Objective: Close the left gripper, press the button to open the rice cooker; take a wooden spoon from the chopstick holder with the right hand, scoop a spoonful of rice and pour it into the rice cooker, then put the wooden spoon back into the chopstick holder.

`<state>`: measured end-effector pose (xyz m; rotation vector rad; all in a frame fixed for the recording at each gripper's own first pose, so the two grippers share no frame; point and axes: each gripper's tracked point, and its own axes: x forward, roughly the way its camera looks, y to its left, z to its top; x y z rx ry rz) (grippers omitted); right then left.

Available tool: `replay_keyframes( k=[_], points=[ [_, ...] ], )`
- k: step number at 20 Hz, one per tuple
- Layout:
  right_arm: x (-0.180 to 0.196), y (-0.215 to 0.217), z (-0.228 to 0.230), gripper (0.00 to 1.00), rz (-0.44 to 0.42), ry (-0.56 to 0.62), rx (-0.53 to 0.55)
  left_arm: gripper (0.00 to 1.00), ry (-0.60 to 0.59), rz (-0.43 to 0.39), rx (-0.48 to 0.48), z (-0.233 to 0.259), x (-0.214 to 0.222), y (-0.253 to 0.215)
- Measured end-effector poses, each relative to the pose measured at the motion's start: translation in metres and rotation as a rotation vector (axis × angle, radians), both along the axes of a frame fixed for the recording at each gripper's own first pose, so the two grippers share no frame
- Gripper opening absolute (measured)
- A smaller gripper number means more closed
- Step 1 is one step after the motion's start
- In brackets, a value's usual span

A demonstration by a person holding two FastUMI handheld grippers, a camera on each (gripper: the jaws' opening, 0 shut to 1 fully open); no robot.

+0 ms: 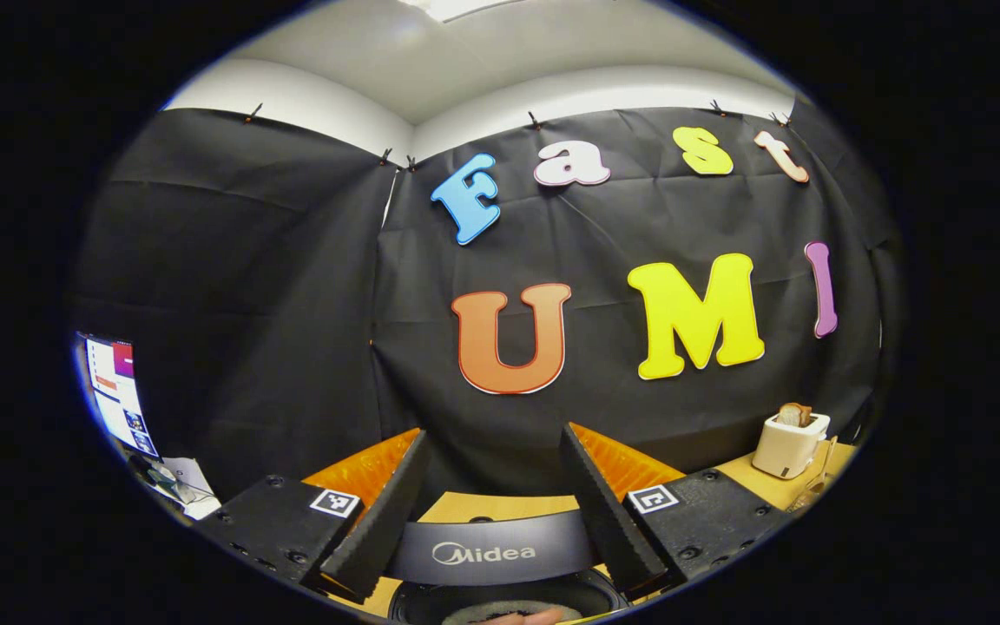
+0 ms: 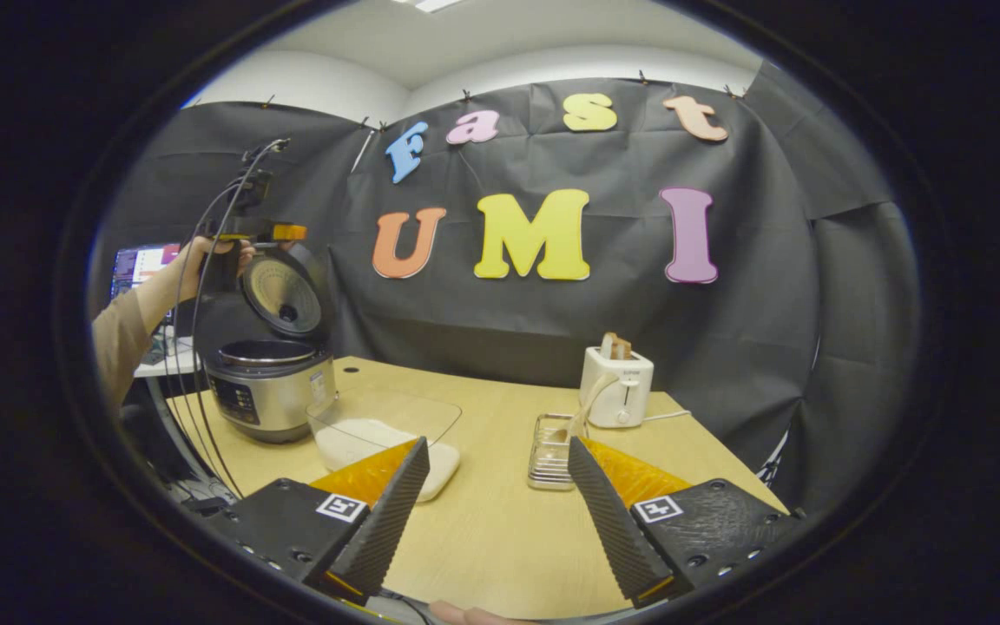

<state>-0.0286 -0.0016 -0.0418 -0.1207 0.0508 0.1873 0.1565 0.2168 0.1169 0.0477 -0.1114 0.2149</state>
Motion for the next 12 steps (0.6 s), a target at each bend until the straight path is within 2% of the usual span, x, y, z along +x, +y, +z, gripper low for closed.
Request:
replay_keyframes(
  k=[4, 12],
  points=[
    [0.007, 0.006, -0.007, 0.96, 0.009, 0.032, 0.015, 0.96, 0.018, -0.006, -0.010, -0.030, -0.035, -0.015],
    [0.005, 0.029, -0.015, 0.95, 0.038, 0.044, -0.040, 0.96, 0.074, -0.029, -0.031, -0.108, -0.083, -0.038]
  ],
)
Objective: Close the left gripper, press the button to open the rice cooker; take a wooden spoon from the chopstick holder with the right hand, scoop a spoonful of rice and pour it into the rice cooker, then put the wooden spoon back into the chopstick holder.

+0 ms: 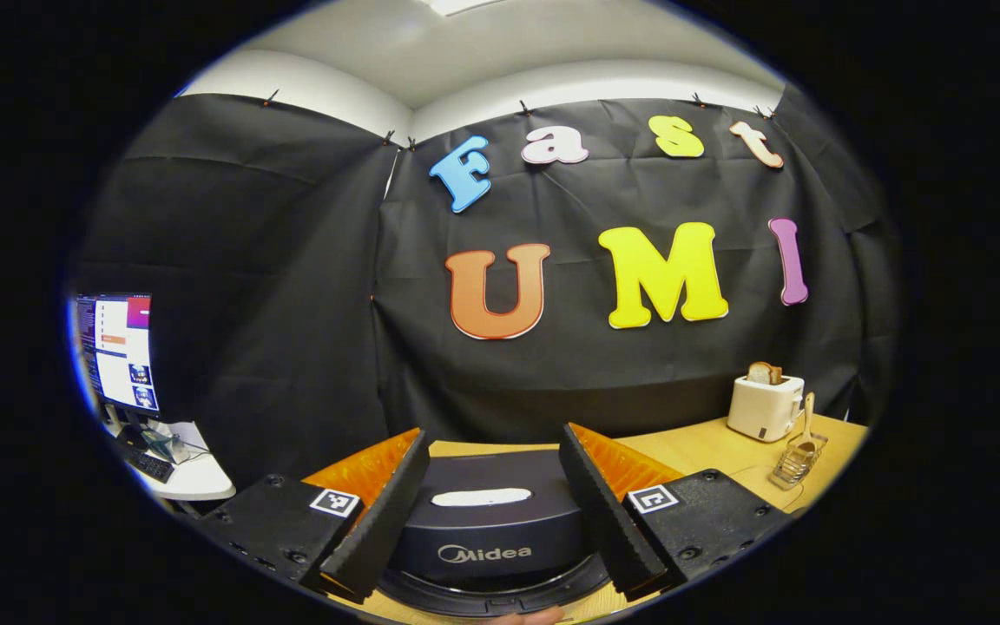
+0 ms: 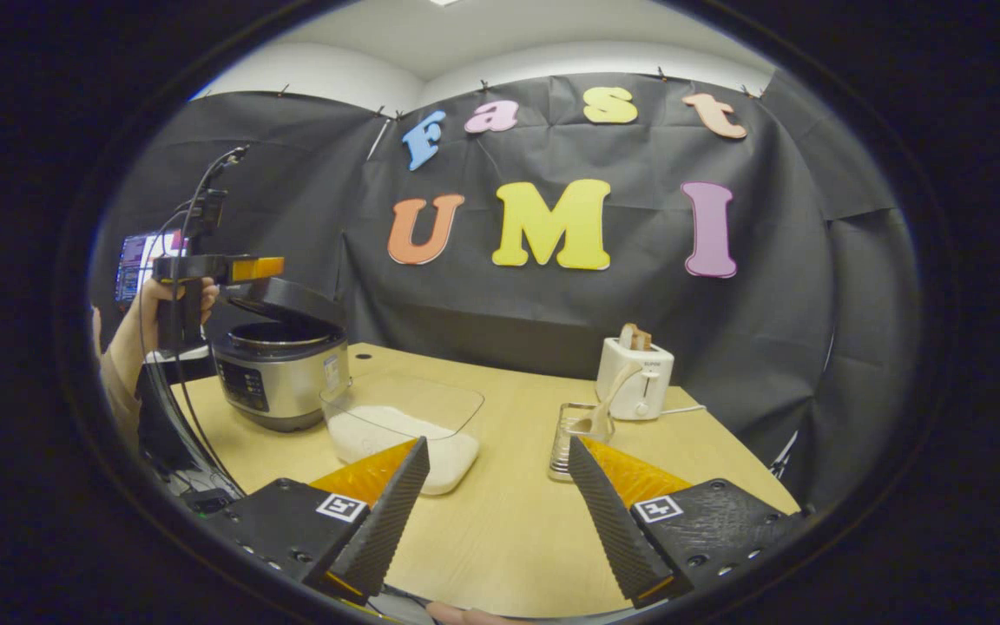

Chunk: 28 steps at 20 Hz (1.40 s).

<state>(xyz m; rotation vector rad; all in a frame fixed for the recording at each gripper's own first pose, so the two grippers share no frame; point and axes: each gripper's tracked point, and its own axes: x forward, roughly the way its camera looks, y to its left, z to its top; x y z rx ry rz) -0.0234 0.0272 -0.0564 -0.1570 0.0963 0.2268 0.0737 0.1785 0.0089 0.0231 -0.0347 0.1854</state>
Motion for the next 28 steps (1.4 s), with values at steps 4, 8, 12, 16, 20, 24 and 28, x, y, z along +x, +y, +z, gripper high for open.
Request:
replay_keyframes(
  k=[4, 8, 12, 16, 20, 24, 28],
  points=[
    [-0.004, 0.012, -0.007, 0.96, 0.018, 0.023, -0.025, 0.96, 0.029, 0.011, -0.011, -0.030, -0.008, -0.004],
    [-0.006, 0.011, -0.004, 0.96, 0.001, 0.008, -0.030, 0.96, 0.072, 0.006, -0.028, -0.047, -0.012, -0.006],
    [-0.008, 0.009, -0.006, 0.96, 0.005, 0.009, -0.024, 0.97, 0.120, 0.020, -0.051, -0.063, -0.017, -0.009],
    [-0.005, 0.004, -0.005, 0.96, -0.002, 0.017, 0.007, 0.95, 0.126, 0.049, -0.048, -0.062, -0.024, -0.011],
    [-0.008, 0.005, -0.003, 0.96, 0.009, 0.000, -0.002, 0.95, 0.140, 0.048, -0.065, -0.062, -0.032, -0.015],
    [-0.007, 0.005, -0.004, 0.96, 0.011, -0.001, 0.005, 0.92, 0.160, 0.066, -0.074, -0.068, -0.036, -0.015],
    [-0.006, 0.005, -0.016, 0.96, 0.017, 0.044, 0.026, 0.90, 0.155, 0.082, -0.064, -0.070, -0.038, -0.015]
  ],
)
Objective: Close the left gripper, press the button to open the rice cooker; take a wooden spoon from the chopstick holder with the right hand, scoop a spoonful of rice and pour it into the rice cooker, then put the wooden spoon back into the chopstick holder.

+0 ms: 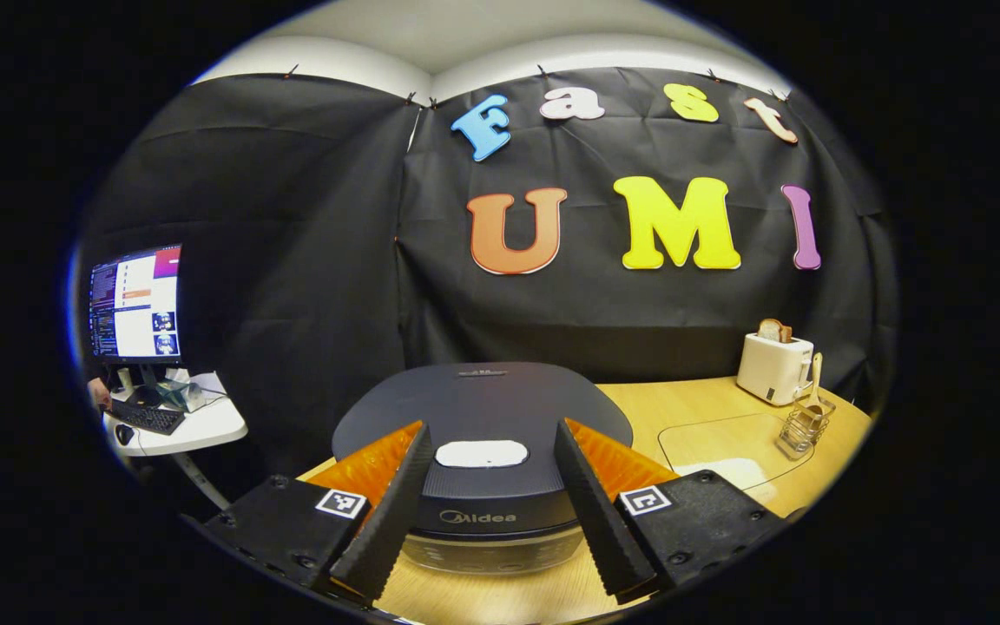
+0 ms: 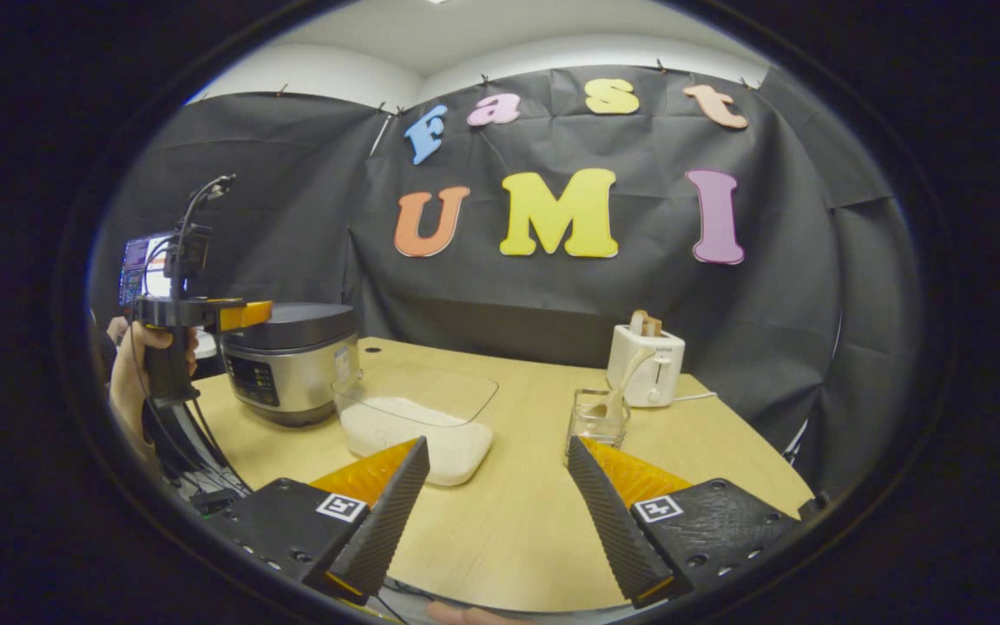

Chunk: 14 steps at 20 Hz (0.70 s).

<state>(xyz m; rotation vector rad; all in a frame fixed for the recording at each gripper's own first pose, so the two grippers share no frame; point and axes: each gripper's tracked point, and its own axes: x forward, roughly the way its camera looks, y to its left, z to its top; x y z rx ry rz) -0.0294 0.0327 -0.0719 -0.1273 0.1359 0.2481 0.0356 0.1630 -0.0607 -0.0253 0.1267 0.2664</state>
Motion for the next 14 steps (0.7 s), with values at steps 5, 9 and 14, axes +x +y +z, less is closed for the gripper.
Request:
replay_keyframes(
  k=[5, 9, 14],
  points=[
    [0.003, -0.004, -0.004, 0.96, -0.006, 0.026, 0.017, 0.89, -0.020, -0.001, -0.008, 0.001, -0.001, -0.001],
    [0.006, -0.011, 0.003, 0.96, -0.034, 0.014, 0.021, 0.88, -0.048, 0.006, 0.000, 0.005, -0.007, -0.006],
    [0.003, -0.005, 0.027, 0.96, -0.026, -0.021, 0.035, 0.88, -0.045, -0.021, -0.066, 0.016, -0.019, -0.020]
  ],
)
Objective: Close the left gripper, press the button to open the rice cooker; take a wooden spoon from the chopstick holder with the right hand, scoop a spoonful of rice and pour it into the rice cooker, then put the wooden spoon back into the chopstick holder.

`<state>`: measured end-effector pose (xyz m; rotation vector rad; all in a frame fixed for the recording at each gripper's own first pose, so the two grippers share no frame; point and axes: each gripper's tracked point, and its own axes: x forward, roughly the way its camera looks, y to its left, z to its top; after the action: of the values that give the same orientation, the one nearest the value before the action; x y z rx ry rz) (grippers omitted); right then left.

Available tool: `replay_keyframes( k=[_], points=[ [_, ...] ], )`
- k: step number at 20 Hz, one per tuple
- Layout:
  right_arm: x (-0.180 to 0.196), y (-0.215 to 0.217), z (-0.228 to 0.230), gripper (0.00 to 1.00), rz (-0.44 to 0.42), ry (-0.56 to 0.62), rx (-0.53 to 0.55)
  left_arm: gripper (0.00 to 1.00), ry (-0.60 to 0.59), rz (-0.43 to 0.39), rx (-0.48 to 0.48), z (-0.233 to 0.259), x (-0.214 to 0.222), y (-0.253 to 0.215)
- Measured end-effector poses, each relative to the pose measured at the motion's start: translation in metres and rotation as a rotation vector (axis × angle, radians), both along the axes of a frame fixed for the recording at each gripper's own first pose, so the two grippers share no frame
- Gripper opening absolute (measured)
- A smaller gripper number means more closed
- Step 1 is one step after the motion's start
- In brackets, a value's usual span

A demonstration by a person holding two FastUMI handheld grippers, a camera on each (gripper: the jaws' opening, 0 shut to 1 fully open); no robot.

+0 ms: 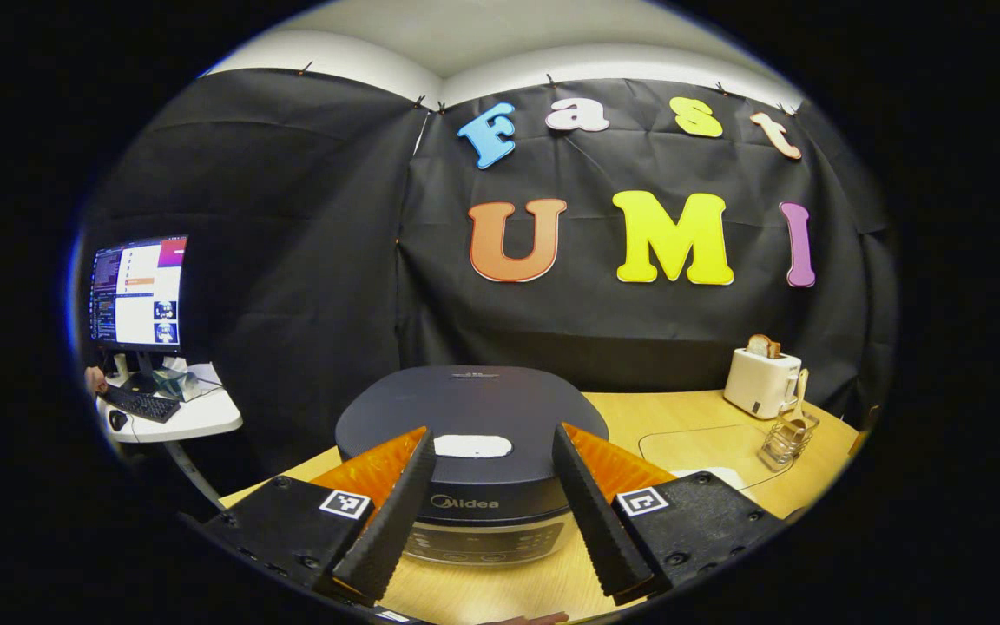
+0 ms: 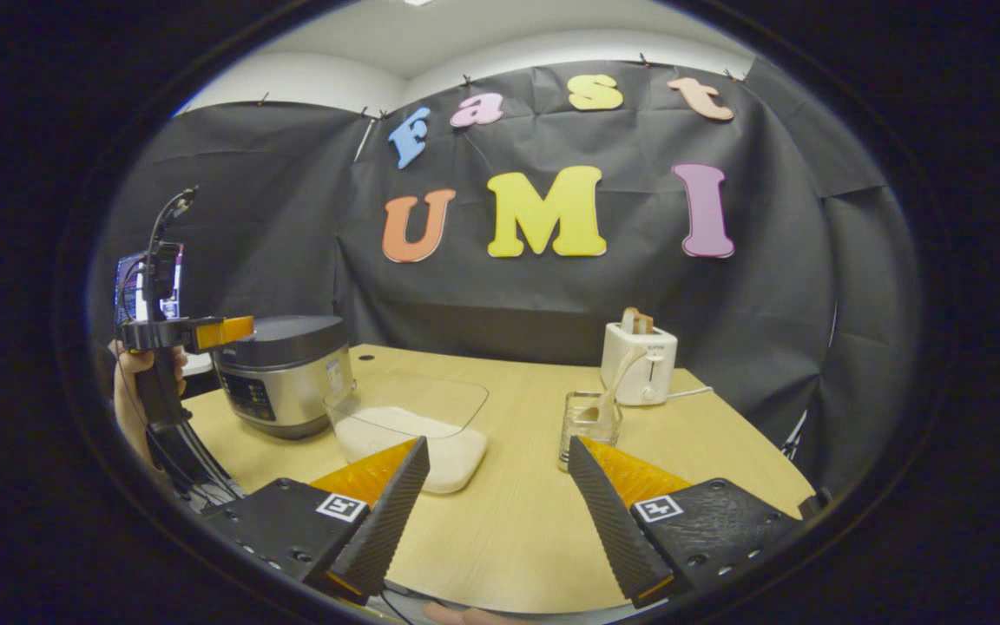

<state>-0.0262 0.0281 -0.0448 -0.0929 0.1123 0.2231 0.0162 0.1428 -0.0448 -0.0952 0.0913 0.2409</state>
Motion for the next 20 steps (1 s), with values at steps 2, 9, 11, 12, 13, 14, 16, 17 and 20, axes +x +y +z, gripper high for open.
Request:
replay_keyframes(
  k=[2, 9, 11, 12, 13, 14, 16, 17, 20],
  points=[
    [-0.001, 0.002, 0.016, 0.96, -0.005, -0.032, -0.003, 0.87, -0.030, -0.021, -0.027, 0.017, -0.007, -0.012],
    [-0.014, 0.005, 0.069, 0.96, -0.049, -0.073, 0.044, 0.89, -0.078, -0.109, -0.049, 0.064, -0.040, -0.061],
    [-0.019, 0.006, 0.083, 0.96, -0.046, -0.096, 0.051, 0.89, -0.098, -0.131, -0.052, 0.075, -0.050, -0.075],
    [-0.022, 0.005, 0.090, 0.95, -0.049, -0.110, 0.047, 0.89, -0.107, -0.138, -0.047, 0.079, -0.055, -0.081],
    [-0.025, 0.005, 0.096, 0.96, -0.060, -0.122, 0.035, 0.89, -0.116, -0.150, -0.039, 0.083, -0.059, -0.088],
    [-0.027, 0.003, 0.100, 0.95, -0.077, -0.131, 0.015, 0.89, -0.125, -0.173, -0.033, 0.084, -0.063, -0.099],
    [-0.037, 0.004, 0.106, 0.96, -0.094, -0.152, -0.016, 0.90, -0.123, -0.195, -0.019, 0.082, -0.067, -0.115],
    [-0.042, 0.006, 0.106, 0.96, -0.098, -0.160, -0.015, 0.90, -0.120, -0.198, -0.008, 0.082, -0.069, -0.120],
    [-0.048, 0.007, 0.092, 0.96, -0.098, -0.149, -0.005, 0.91, -0.111, -0.220, 0.015, 0.077, -0.068, -0.140]
  ],
)
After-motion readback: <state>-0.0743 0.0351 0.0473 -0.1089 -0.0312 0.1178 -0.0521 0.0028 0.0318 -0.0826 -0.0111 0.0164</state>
